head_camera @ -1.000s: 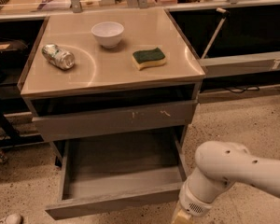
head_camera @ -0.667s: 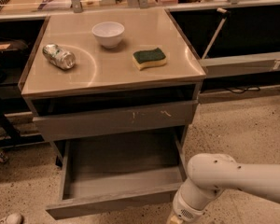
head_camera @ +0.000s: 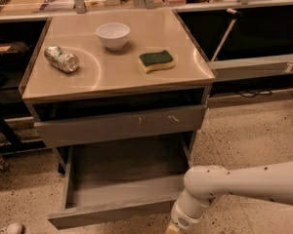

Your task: Close middle drawer

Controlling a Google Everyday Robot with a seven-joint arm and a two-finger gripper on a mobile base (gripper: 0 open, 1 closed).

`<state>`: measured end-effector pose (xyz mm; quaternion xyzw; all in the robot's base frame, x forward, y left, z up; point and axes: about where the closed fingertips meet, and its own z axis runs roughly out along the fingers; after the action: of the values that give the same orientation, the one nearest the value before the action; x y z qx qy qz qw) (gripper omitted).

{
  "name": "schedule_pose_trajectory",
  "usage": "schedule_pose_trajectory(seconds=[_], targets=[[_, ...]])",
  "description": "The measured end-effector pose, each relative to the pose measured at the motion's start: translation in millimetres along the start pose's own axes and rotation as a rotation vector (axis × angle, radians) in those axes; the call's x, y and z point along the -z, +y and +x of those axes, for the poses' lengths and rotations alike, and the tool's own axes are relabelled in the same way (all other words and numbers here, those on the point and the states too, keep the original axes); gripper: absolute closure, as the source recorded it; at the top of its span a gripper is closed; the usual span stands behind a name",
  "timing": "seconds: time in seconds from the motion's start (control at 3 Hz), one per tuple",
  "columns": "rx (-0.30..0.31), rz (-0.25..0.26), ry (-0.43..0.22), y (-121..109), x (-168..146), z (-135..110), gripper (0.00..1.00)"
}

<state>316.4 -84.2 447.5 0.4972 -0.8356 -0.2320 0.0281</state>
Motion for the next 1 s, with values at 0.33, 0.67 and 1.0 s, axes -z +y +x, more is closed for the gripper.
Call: schedule_pose_trajectory(seconds=[0.33, 0.67, 1.0], targets=[[0.000, 0.015, -0.003, -17, -8, -5, 1.00], [0.018, 0.066, -0.017, -36, -2, -14, 1.00], [0.039, 0.092, -0.041, -49, 1, -24, 1.00]])
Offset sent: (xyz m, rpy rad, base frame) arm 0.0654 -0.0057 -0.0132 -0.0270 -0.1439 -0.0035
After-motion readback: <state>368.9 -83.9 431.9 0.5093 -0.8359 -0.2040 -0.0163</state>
